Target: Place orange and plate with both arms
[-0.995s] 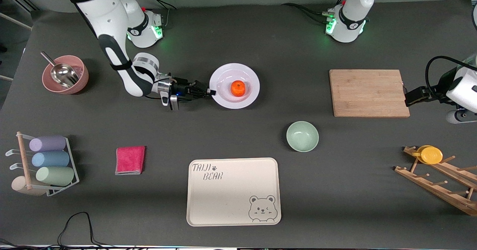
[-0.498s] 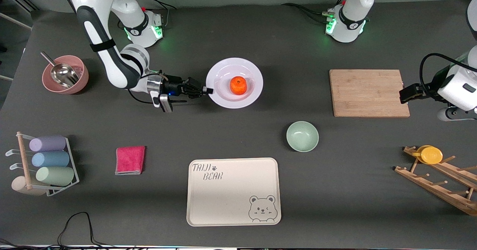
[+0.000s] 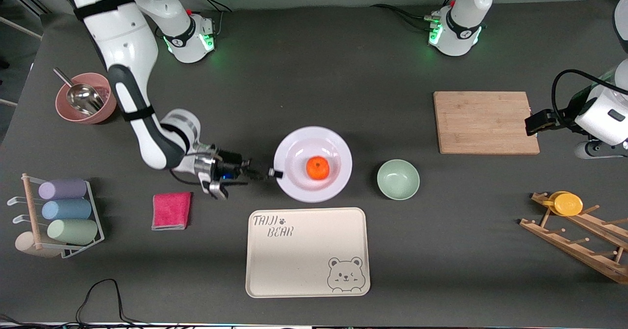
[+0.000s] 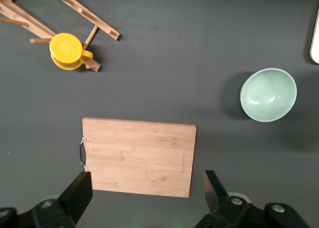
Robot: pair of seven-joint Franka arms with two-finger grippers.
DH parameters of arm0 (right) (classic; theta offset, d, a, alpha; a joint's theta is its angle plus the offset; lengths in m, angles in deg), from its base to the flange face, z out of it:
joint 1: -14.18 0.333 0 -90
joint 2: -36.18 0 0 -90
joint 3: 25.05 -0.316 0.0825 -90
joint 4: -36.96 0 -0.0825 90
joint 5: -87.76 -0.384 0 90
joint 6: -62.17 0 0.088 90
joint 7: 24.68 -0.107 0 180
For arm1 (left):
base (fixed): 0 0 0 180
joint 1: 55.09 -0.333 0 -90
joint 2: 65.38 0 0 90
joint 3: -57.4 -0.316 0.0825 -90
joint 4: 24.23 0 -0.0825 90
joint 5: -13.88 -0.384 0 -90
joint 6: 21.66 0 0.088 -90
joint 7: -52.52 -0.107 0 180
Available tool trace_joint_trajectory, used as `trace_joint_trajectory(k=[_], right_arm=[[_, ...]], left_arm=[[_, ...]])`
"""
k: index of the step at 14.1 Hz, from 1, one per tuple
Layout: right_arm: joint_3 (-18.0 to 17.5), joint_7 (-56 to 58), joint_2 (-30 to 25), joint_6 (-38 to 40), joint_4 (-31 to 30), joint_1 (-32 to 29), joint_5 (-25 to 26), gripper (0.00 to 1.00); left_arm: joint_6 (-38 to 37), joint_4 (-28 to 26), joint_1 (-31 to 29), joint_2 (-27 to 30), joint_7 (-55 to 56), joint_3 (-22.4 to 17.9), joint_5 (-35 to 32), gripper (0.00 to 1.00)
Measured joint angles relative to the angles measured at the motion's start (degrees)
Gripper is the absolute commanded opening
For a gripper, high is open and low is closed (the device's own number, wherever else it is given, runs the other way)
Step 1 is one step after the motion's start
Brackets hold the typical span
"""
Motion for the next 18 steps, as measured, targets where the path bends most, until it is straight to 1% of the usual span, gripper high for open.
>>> trace_joint_trajectory(k=[2,5,7,9,12,18], right_arm=[[2.4,-6.04,6.62,-0.06,11.66,-0.11,3.47,0.0],[4.96,-13.62,15.62,-2.25,27.03,-0.16,5.13,0.0],[5.24,-15.37,21.22,-4.96,35.26,-0.13,5.29,0.0],[5.23,-15.57,26.37,-6.53,41.32,0.08,5.31,0.0],[5.23,-15.48,30.63,-6.71,44.61,0.21,5.33,0.0],[5.3,-15.37,32.41,-7.03,44.82,0.21,5.74,0.0]], left_arm=[[-0.89,0.27,0.0,0.01,0.0,0.0,0.0,1.0],[-1.1,0.6,0.0,0.01,0.0,0.0,0.0,1.0],[-1.12,0.61,0.0,0.01,0.0,-0.01,0.0,1.0],[-1.12,0.62,0.0,0.01,0.0,0.0,0.0,1.0],[-1.49,0.62,0.01,0.01,0.0,0.02,0.0,1.0],[-2.16,0.62,0.08,0.0,0.0,0.11,0.0,1.0]])
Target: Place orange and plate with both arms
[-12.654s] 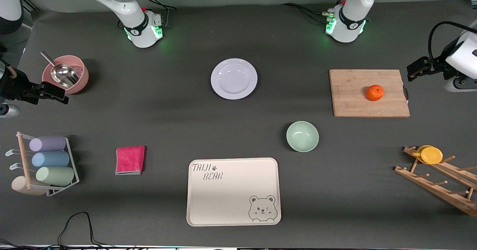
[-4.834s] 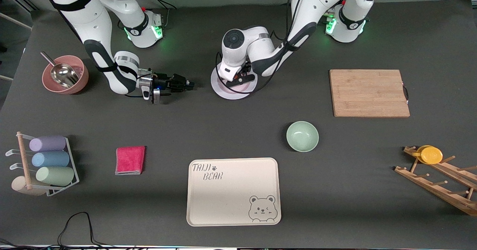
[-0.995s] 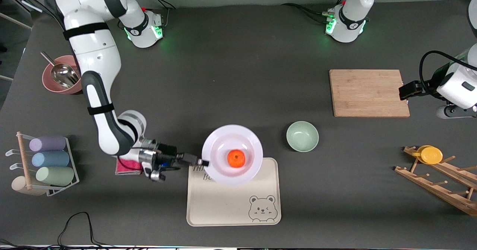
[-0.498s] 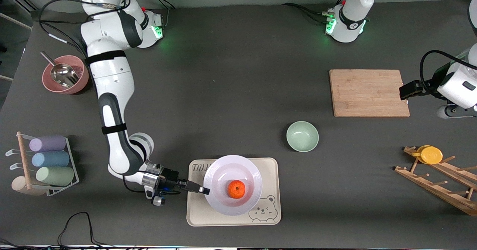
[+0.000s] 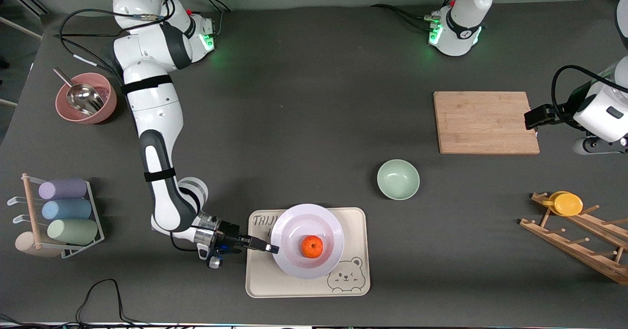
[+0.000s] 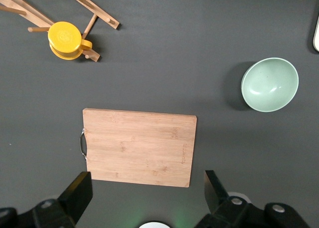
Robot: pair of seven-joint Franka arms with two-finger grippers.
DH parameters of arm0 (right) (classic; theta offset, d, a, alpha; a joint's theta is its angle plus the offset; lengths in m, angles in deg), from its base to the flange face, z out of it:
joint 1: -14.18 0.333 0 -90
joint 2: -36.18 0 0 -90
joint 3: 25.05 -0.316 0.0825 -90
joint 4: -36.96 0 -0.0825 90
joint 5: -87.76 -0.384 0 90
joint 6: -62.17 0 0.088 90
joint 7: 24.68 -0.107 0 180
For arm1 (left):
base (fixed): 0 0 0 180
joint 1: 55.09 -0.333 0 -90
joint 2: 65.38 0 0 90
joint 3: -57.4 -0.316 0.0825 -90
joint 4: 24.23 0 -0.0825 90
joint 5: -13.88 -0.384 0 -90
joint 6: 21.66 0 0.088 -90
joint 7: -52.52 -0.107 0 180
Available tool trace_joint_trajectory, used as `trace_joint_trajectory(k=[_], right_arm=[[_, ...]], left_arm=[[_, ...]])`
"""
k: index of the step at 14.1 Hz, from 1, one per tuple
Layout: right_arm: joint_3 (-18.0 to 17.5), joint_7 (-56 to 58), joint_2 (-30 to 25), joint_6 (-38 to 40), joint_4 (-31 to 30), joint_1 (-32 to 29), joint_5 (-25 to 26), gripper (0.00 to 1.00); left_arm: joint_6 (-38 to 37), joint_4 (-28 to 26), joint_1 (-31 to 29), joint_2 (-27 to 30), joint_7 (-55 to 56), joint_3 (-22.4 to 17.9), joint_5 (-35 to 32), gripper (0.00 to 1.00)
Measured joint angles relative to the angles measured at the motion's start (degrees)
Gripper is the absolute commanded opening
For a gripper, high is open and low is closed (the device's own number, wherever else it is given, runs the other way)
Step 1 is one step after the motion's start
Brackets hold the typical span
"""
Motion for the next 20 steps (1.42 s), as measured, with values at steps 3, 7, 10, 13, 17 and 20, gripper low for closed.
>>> trace_joint_trajectory(k=[3,7,10,13,17,20], right_arm=[[0.0,0.0,0.21,-0.37,-0.26,0.02,0.12,0.0],[0.0,0.0,0.46,-0.48,-0.31,0.03,0.14,0.47],[0.0,0.0,0.51,-0.48,-0.31,0.03,0.14,0.57],[0.0,-0.09,0.52,-0.48,-0.26,0.03,1.44,0.57],[0.01,-3.65,0.06,-0.82,0.0,-0.18,6.56,0.57],[0.21,-8.69,-1.04,-1.01,0.56,-0.53,14.82,0.63]], left_arm=[[0.0,0.0,0.41,-0.01,0.0,0.11,0.0,1.0],[-0.05,-0.01,0.68,-0.07,0.0,0.13,0.0,1.0],[-0.08,-0.01,0.69,-0.12,0.0,0.28,0.0,1.0],[-0.08,-0.01,0.7,-0.13,0.0,0.35,0.0,1.0],[-0.32,-0.01,0.7,-0.15,0.0,0.35,0.0,1.0],[-0.73,-0.01,0.7,-0.15,0.0,0.35,0.0,1.0]])
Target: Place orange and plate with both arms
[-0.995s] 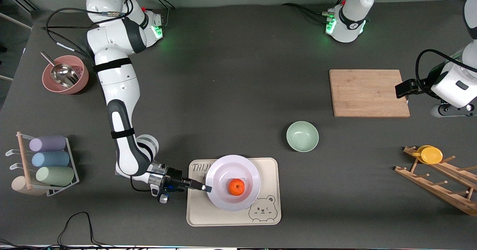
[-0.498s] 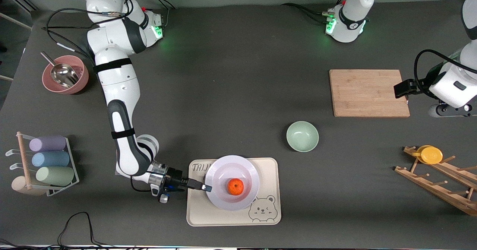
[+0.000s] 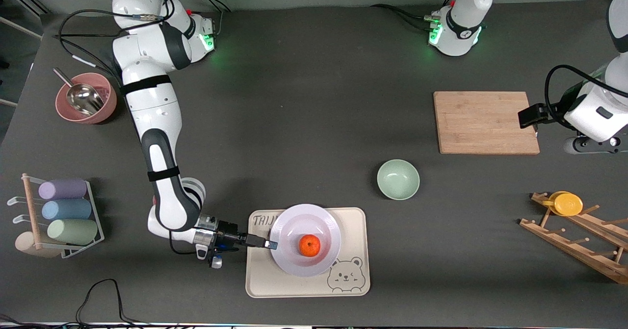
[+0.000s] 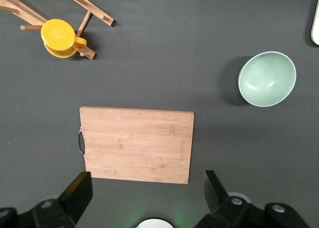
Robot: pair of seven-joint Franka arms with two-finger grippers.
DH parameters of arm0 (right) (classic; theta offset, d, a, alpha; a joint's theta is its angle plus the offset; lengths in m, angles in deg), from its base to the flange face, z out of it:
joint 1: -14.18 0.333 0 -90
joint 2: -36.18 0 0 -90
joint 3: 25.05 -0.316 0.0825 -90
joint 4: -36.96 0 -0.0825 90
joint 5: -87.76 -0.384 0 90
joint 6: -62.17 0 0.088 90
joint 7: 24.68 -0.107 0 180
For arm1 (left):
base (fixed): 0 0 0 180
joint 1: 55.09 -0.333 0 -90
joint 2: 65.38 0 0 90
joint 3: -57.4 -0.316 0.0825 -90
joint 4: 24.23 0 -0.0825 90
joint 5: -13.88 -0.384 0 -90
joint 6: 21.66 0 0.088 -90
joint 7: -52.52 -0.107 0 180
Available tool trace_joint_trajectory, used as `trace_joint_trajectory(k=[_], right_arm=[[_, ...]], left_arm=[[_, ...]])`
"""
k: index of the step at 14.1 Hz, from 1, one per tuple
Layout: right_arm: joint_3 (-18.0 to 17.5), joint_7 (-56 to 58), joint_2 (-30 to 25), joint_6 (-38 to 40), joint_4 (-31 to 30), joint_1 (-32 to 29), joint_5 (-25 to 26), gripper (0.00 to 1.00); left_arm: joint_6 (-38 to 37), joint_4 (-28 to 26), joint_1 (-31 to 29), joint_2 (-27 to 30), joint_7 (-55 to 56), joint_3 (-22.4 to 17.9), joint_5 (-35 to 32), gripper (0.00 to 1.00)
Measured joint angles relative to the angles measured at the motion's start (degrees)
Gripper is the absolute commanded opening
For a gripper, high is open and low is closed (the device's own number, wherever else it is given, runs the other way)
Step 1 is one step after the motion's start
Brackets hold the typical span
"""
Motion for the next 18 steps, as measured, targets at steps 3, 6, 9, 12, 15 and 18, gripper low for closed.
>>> trace_joint_trajectory(k=[3,6,9,12,15,18], right_arm=[[0.13,-6.54,-3.91,-0.57,0.54,-1.3,15.59,0.83],[0.14,-12.08,-10.2,3.58,-0.16,-3.51,32.3,1.0],[0.35,-13.56,-18.04,11.84,-2.92,-5.1,47.64,1.0],[1.02,-17.36,-28.71,19.55,-7.84,-5.92,61.7,1.0],[1.33,-23.28,-41.3,26.82,-14.3,-7.18,71.86,1.0],[1.33,-27.85,-53.36,28.55,-22.53,-7.6,78.31,1.0]], left_arm=[[-0.04,0.0,0.0,0.0,0.0,0.0,0.0,1.0],[-0.12,-0.01,0.0,0.0,0.01,0.0,0.0,1.0],[-0.16,-0.02,0.0,-0.01,0.01,-0.01,0.0,1.0],[-0.19,-0.02,0.0,-0.02,0.01,-0.01,0.0,1.0],[-0.19,-0.02,0.0,-0.03,0.01,-0.01,0.0,1.0],[-0.19,-0.01,0.0,-0.05,0.01,0.0,0.0,1.0]])
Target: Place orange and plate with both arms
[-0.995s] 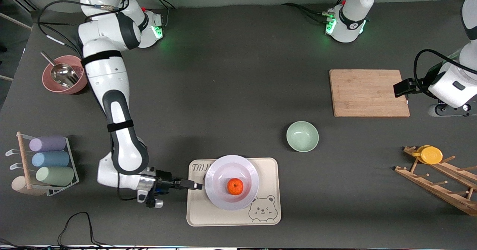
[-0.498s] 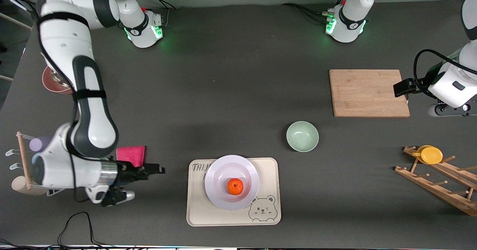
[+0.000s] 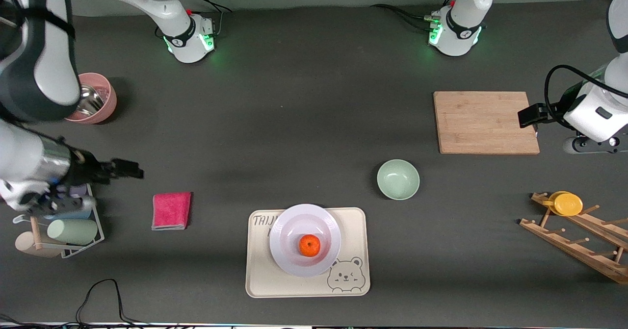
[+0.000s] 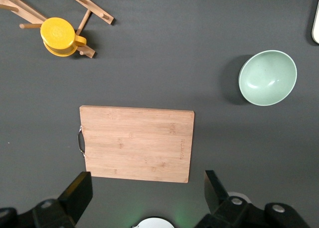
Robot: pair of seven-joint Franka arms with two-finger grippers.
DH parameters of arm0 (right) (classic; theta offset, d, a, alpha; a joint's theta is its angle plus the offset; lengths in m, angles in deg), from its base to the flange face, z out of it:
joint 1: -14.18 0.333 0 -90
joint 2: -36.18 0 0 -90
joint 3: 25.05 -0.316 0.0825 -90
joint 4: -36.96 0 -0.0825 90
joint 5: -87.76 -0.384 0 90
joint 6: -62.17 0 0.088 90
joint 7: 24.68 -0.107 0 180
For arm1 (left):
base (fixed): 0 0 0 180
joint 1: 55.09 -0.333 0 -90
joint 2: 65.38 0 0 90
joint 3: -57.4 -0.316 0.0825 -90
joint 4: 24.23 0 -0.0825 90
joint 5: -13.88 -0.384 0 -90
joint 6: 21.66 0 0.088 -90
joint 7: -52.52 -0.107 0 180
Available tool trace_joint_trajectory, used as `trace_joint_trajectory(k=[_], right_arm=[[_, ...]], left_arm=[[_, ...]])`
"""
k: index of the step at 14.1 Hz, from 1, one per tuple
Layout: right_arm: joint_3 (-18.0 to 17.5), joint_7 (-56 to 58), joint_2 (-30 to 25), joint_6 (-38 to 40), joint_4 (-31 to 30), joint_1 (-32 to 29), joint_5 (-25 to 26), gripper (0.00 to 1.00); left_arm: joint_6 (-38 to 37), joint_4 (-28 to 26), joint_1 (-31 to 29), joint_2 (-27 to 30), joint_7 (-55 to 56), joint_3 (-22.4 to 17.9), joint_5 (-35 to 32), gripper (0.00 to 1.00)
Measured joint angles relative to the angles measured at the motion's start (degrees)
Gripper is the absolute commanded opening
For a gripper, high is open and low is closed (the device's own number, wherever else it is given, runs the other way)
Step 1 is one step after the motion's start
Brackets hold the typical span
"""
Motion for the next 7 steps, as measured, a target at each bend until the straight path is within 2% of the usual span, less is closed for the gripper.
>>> trace_joint_trajectory(k=[3,7], right_arm=[[-0.43,-1.62,-8.27,0.45,-6.38,-1.21,4.32,1.0],[-0.54,-1.61,-10.04,0.62,-7.61,-3.96,6.91,1.0]], left_arm=[[0.0,0.13,0.0,0.0,0.0,0.03,0.0,1.0],[0.0,0.65,0.0,0.0,-0.02,0.04,0.0,1.0]])
